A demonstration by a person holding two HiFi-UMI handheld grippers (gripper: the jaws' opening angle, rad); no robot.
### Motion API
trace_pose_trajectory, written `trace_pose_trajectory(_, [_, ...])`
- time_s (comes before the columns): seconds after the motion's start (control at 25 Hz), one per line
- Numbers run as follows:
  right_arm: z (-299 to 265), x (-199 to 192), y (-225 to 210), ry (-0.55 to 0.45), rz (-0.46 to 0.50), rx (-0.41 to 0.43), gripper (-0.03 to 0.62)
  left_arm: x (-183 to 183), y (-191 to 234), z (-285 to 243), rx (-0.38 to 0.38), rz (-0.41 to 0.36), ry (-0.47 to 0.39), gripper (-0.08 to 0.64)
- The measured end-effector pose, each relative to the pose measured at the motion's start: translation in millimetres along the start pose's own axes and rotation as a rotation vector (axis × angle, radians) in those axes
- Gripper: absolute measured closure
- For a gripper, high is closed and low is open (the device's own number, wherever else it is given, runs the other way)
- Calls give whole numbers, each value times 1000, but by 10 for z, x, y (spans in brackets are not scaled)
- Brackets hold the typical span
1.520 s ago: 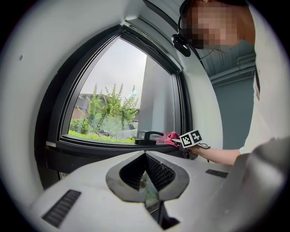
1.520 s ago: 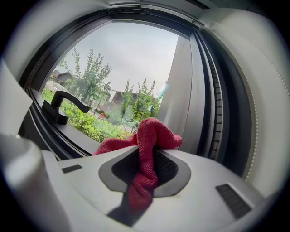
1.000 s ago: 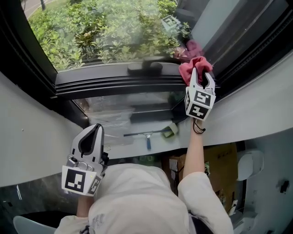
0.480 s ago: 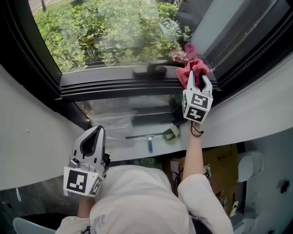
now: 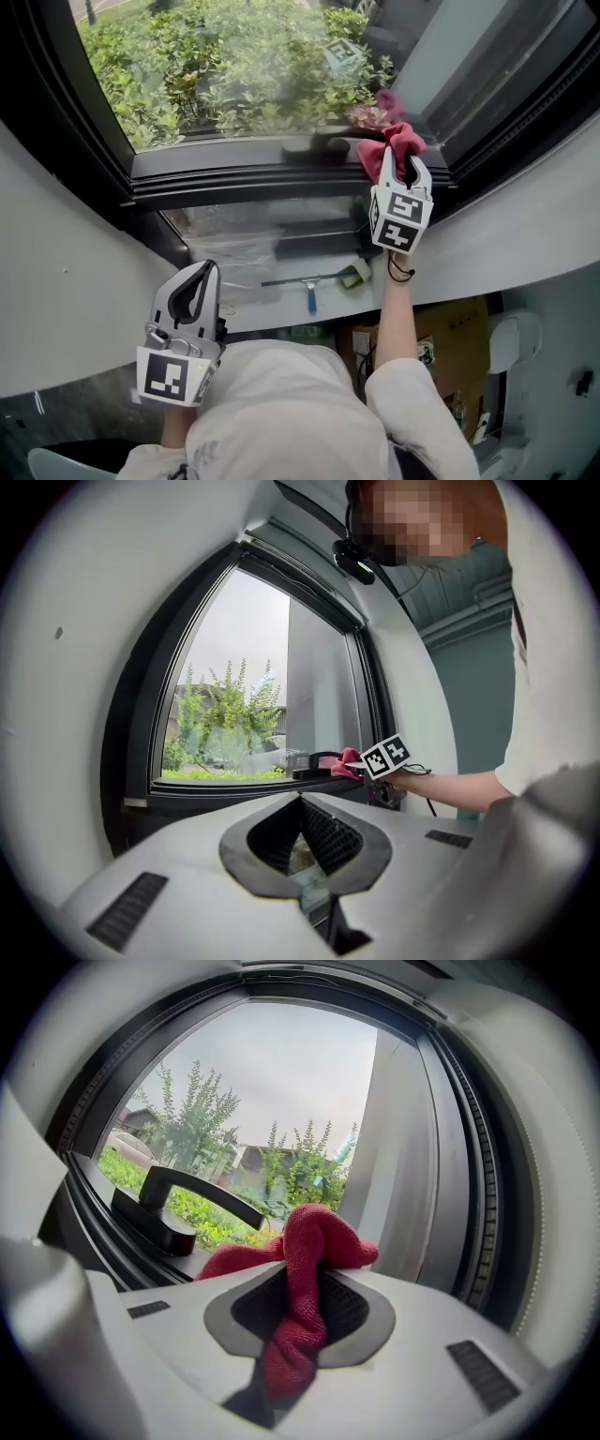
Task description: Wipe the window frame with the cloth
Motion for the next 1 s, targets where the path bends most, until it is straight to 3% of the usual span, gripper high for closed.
trace_pose_trajectory(0.56, [21,82,202,21,-19,3,508,17,50,83,-18,5,-7,551])
trace_pose_trajectory(1.0, [50,122,313,35,-90,-38,508,26,122,173,5,5,-11,551])
Point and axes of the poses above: the fingertips, and each gripper's own axes: z backward along the fingers, y to its left, x out of its top, the point moved 2 cm from there along z, backward along the fingers, and after that the axes turned 3 degrees about -x, right-handed, at the moved point
